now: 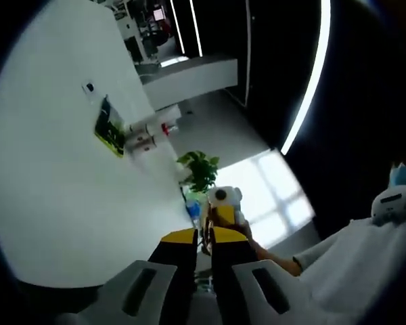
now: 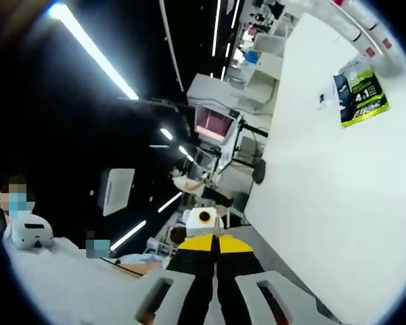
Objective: Arrange the skincare products in the storage area until every visible bottle or jar stands upright without overlapping.
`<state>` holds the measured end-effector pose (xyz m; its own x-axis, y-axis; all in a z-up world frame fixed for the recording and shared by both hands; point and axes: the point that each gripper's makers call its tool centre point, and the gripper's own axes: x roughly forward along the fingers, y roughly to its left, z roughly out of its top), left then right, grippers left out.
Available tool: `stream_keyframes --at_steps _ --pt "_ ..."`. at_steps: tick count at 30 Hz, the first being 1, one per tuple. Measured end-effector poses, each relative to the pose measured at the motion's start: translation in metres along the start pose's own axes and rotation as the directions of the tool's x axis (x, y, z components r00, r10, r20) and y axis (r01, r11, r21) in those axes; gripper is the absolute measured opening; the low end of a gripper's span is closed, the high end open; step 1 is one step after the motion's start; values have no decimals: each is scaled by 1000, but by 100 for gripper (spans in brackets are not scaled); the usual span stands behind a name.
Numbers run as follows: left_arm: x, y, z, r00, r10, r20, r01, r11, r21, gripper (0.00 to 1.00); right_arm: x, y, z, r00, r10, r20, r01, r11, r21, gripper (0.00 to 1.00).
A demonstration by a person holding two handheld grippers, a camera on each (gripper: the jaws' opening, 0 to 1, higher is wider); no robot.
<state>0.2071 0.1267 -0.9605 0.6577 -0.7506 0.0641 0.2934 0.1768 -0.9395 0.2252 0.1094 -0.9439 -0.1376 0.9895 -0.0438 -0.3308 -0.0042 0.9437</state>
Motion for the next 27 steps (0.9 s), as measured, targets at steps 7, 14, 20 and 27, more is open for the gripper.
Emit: stream_keyframes --at_steps 7,14,20,27 --pt "-7 -4 10 999 -22 49 21 1000 14 0 7 -5 3 997 -12 70 17 997 -71 0" --pt "-14 0 25 992 -16 121 16 1000 3 0 14 -6 -2 989 49 137 -50 999 5 8" --pt "-16 4 31 988 4 154 -3 1000 -7 0 23 -8 -9 989 42 138 -43 999 1 3" --pt "-9 8 21 995 19 99 -19 1000 -9 0 18 -12 13 978 24 208 -21 1000 -17 0"
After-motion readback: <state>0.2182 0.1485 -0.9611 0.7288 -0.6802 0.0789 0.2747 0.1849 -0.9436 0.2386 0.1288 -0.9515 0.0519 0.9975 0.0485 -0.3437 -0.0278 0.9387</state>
